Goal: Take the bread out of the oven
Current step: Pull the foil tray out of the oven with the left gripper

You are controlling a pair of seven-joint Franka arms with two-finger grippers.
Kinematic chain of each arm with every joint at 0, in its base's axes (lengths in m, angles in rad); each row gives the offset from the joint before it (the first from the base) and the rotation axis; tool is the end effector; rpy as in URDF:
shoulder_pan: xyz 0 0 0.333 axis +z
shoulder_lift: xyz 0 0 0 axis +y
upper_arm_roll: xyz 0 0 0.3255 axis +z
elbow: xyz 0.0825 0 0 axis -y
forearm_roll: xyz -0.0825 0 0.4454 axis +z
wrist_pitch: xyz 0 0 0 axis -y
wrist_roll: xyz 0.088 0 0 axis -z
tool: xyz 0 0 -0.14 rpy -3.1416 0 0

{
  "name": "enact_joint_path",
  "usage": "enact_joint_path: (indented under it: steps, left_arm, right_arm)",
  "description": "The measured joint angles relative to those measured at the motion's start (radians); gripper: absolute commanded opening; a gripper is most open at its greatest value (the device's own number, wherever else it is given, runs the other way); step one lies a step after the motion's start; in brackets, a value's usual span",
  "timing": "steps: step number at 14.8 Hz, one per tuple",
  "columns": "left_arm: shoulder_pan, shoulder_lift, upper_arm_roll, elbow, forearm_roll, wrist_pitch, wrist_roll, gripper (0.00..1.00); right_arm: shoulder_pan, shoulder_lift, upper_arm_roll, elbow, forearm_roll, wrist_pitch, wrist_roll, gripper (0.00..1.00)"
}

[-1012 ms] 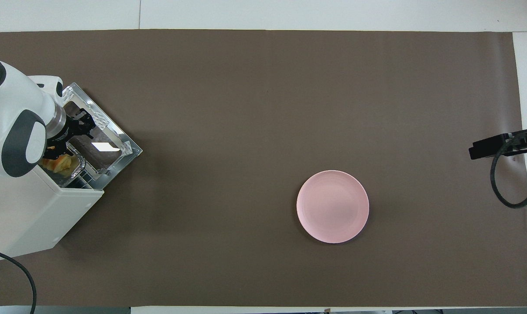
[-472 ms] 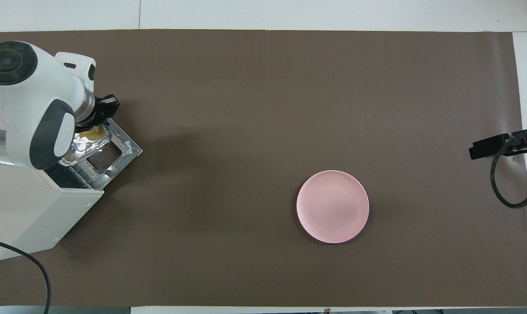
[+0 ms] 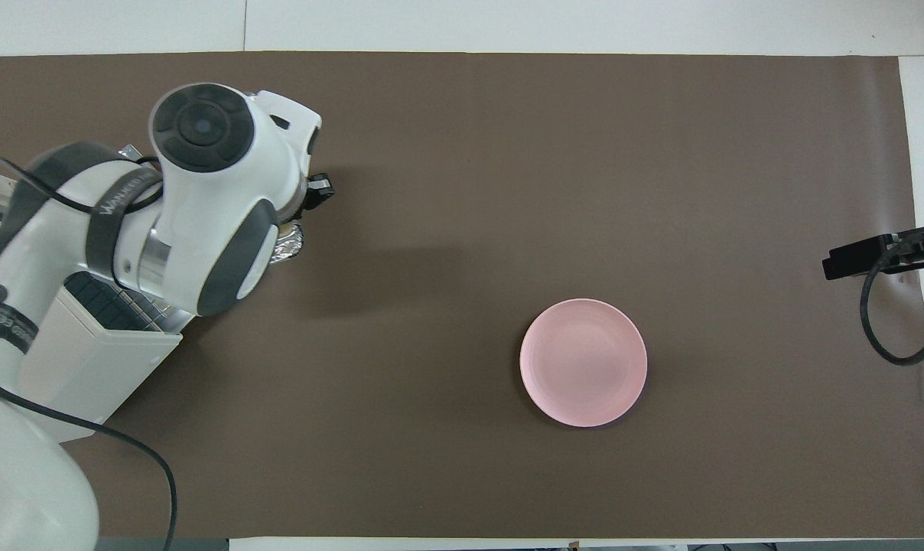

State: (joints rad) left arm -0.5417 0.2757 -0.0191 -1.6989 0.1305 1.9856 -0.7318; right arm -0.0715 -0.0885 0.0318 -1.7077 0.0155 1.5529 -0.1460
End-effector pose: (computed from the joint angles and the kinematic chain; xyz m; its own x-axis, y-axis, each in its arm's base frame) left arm 0.5995 -0.3613 0.3863 0.9898 0.1158 0.0826 0.1224 -0.9893 -0.0797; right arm 0.5805 -0.0202 0.5798 0.9923 0.1061 -0.0637 0.1049 -0.9942 -0.0222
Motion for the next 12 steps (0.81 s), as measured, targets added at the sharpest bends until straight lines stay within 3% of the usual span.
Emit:
enact_joint_path:
  steps: [4,8,9,10,11,12]
  left_arm:
    - [-0.071,0.017,0.001,-0.044,-0.059,0.041,0.040,0.00]
    - [-0.149,0.097,0.002,-0.062,-0.094,0.116,0.013,0.00]
    - [-0.163,0.110,0.002,-0.062,-0.094,0.121,0.007,0.31]
    - [-0.171,0.115,0.003,-0.061,-0.094,0.122,0.004,0.82]
    - [-0.172,0.116,0.003,-0.061,-0.094,0.122,0.003,1.00]
    - [-0.172,0.115,0.008,-0.059,-0.094,0.122,0.003,1.00]
  right_arm:
    - [0.000,0.000,0.000,0.000,0.000,-0.003,0.000,1.00]
    - [0.000,0.000,0.000,0.000,0.000,-0.003,0.000,1.00]
    - [0.000,0.000,-0.001,0.000,0.000,-0.003,0.000,1.00]
    - [0.000,0.000,-0.001,0.000,0.000,-0.003,0.000,1.00]
    - [0.000,0.000,-0.001,0.000,0.000,-0.003,0.000,1.00]
    - [0.000,0.000,-0.001,0.000,0.000,-0.003,0.000,1.00]
